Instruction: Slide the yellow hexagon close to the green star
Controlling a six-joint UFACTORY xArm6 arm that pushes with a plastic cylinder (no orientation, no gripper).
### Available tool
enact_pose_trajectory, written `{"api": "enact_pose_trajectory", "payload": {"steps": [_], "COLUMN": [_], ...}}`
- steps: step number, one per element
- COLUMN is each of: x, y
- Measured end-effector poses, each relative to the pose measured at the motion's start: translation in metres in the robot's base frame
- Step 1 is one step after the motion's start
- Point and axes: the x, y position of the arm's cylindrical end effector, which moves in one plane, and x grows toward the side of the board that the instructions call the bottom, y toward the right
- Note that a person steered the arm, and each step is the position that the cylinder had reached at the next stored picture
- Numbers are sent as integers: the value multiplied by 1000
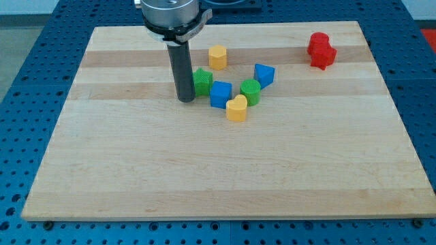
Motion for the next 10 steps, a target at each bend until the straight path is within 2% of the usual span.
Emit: {"api": "enact_pose_trajectory", "payload": {"steps": [7, 10], "x": [-11, -12], "y": [-4, -84]}}
